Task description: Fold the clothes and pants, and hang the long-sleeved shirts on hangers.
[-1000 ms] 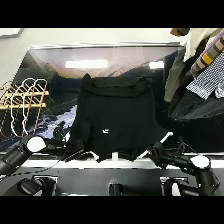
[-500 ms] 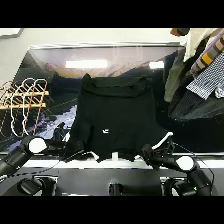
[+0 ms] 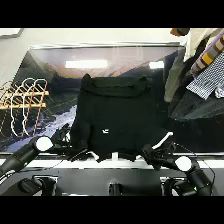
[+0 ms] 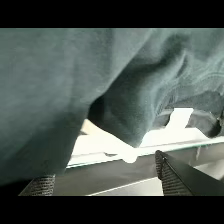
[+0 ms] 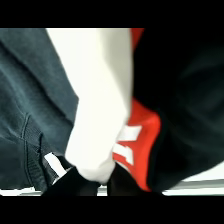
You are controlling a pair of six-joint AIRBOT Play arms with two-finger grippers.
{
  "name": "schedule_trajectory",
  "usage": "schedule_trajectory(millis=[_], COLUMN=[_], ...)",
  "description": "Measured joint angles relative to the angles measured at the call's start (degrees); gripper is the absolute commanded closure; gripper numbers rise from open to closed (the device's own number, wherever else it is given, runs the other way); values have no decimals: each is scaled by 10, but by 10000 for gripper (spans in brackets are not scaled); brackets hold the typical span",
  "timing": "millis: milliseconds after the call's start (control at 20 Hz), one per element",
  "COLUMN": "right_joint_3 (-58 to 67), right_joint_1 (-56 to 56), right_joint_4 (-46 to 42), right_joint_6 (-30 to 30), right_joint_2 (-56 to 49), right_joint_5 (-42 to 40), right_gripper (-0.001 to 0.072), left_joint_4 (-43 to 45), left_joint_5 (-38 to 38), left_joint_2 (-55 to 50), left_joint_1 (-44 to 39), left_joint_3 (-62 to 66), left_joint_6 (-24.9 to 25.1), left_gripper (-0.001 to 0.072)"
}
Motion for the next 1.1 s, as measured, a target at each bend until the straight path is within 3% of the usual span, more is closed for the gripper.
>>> schedule_trajectory(millis=[150,200,250,300,550,700,900,1100], right_joint_3=[1,1,2,2,17,65,144,208], right_joint_1=[0,0,0,0,0,0,0,0], right_joint_4=[-12,-16,-18,-19,-34,-79,-137,-153], right_joint_6=[10,10,13,14,19,28,50,108], right_joint_2=[0,0,0,0,10,25,77,157], right_joint_5=[11,15,20,24,59,132,299,447], right_gripper=[661,661,661,661,662,662,663,664], left_joint_4=[-35,-48,-63,-74,-102,-101,-23,26], left_joint_5=[27,38,50,59,78,52,-55,-170], left_joint_2=[-31,-42,-52,-61,-78,-42,80,219], left_joint_1=[-13,-18,-23,-26,-28,-16,-8,-6], left_joint_3=[0,0,0,0,3,8,10,13], left_joint_6=[17,19,21,23,29,29,-43,-105], left_gripper=[4,98,360,670,670,671,671,671])
